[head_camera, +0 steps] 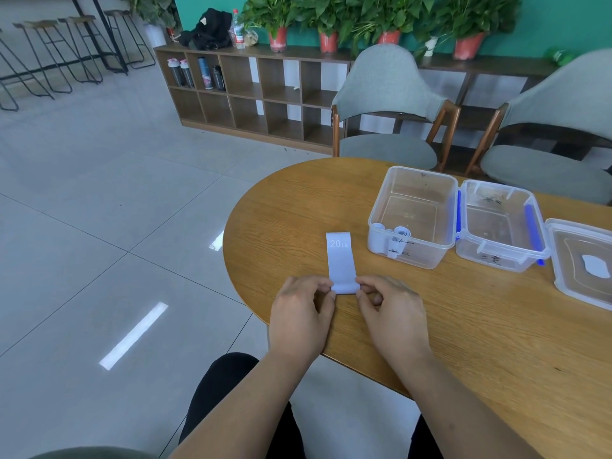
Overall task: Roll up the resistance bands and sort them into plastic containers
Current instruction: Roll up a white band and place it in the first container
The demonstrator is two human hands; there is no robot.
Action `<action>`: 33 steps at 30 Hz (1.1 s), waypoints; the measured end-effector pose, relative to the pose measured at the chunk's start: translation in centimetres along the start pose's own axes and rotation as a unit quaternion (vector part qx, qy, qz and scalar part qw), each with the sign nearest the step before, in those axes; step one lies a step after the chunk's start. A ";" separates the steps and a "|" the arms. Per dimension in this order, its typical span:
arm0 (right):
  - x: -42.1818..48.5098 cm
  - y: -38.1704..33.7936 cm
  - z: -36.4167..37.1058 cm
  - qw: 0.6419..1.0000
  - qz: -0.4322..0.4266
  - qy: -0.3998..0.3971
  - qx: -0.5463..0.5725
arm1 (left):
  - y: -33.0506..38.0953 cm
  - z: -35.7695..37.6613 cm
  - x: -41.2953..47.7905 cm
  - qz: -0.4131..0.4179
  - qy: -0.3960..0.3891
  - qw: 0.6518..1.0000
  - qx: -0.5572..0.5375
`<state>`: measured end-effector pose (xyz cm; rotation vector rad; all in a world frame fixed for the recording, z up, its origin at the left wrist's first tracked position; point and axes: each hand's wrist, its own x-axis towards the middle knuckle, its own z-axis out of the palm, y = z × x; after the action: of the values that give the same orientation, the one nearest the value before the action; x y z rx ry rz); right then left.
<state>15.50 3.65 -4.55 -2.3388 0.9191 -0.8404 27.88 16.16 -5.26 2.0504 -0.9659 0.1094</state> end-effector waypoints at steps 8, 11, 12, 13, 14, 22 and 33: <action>0.0 0.0 0.2 1.000 0.001 0.013 0.007 | 0.3 -0.1 -0.1 0.008 0.008 1.000 0.008; -0.1 0.2 0.3 1.000 -0.004 0.013 -0.007 | 0.2 0.0 0.0 0.011 0.007 1.000 0.014; -0.1 0.2 0.4 1.000 -0.004 0.011 -0.008 | 0.1 0.0 0.0 0.009 0.006 1.000 0.013; -0.1 0.2 0.3 1.000 -0.004 0.010 -0.006 | 0.1 0.1 0.0 0.006 0.005 1.000 0.012; 0.0 0.2 0.3 1.000 -0.003 0.010 -0.005 | 0.1 0.1 0.0 0.005 0.005 1.000 0.012; -0.1 -0.3 -0.3 0.999 0.016 0.011 0.039 | 0.3 -0.2 0.0 -0.003 0.017 1.000 0.003; -0.1 -0.2 0.1 1.000 0.009 0.011 0.017 | 0.4 -0.3 0.0 0.002 0.013 1.000 0.008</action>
<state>15.58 3.81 -4.53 -2.2928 0.9268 -0.8703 27.64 16.22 -4.80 2.0565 -0.9557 0.1449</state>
